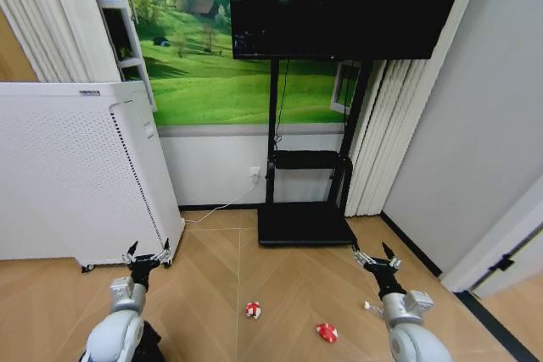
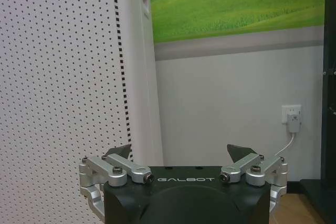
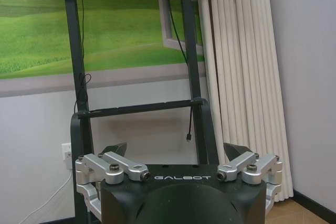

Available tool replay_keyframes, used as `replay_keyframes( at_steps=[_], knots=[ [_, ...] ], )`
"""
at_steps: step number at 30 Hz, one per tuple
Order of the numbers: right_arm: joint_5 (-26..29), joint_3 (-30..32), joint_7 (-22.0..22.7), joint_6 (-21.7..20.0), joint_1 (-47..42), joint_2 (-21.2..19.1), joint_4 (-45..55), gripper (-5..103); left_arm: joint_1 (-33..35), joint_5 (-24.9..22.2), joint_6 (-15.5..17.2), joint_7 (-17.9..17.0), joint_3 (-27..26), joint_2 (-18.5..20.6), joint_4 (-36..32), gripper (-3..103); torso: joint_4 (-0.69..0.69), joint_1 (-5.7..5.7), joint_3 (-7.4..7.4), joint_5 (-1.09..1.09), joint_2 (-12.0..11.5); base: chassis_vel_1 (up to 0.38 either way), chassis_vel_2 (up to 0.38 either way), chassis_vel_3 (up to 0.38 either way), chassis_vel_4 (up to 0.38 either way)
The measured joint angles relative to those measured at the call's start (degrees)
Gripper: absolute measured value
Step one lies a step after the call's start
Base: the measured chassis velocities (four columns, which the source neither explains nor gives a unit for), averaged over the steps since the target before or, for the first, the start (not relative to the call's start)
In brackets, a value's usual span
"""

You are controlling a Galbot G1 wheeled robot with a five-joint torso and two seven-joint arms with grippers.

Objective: Pick up the trash bin and place the garbage on the floor into it.

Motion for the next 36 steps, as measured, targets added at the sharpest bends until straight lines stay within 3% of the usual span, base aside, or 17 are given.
replay_keyframes(
  at_steps=[27, 36],
  knots=[
    [-0.01, -0.37, 0.36, 0.16, 0.00, 0.16, -0.32, 100, 0.00, -1.55, -0.65, 0.01, -0.22, 0.74, -0.09, 100, 0.00, -1.82, -4.41, 0.00, -6.23, 0.000, 0.000, 0.000, 0.000],
    [0.22, -0.47, 0.42, 0.09, 0.25, -0.19, -0.58, 100, 2.37, -1.59, 1.05, -2.80, -1.12, 2.20, -3.48, 100, -0.02, -1.98, -4.77, -0.01, -6.76, 0.000, 0.000, 0.000, 0.000]
  ],
)
